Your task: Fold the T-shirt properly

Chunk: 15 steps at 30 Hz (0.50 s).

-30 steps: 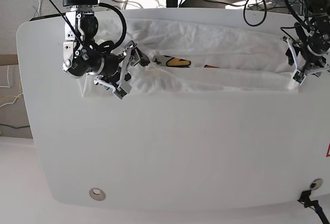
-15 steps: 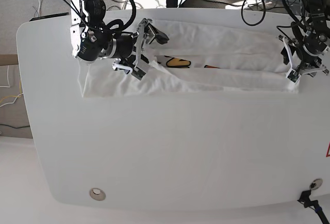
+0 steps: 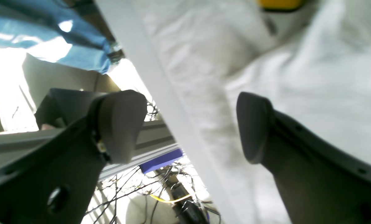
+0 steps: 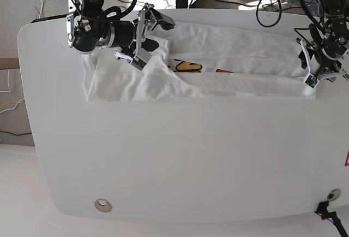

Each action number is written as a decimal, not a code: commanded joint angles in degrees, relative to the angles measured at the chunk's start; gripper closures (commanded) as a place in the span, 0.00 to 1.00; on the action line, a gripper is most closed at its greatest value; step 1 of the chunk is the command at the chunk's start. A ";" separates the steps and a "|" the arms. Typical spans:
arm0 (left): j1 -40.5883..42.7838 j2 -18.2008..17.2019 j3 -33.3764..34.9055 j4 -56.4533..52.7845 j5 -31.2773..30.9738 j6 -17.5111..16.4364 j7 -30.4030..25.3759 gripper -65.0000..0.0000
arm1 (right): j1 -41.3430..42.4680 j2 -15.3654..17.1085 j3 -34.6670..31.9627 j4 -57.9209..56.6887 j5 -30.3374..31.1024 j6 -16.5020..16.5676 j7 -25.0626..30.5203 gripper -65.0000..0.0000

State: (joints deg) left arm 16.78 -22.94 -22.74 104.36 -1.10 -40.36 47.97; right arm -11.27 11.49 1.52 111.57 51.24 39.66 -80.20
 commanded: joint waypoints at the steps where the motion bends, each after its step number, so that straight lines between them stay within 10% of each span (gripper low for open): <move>1: -0.38 -0.84 -0.42 0.83 0.00 0.36 -0.71 0.57 | 2.87 1.74 4.06 0.91 0.93 0.34 1.39 0.27; 12: -0.47 1.71 -0.69 1.18 -0.17 0.36 -0.80 0.57 | 3.66 2.80 8.90 0.83 -26.76 0.34 11.85 0.50; 15: -0.47 1.80 -0.69 1.18 -0.17 0.36 -0.80 0.57 | 2.78 2.27 8.99 0.74 -32.47 0.34 15.19 0.78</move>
State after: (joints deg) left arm 16.53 -20.25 -22.98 104.42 -1.06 -40.32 47.99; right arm -8.91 13.85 10.44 111.22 18.79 39.97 -67.79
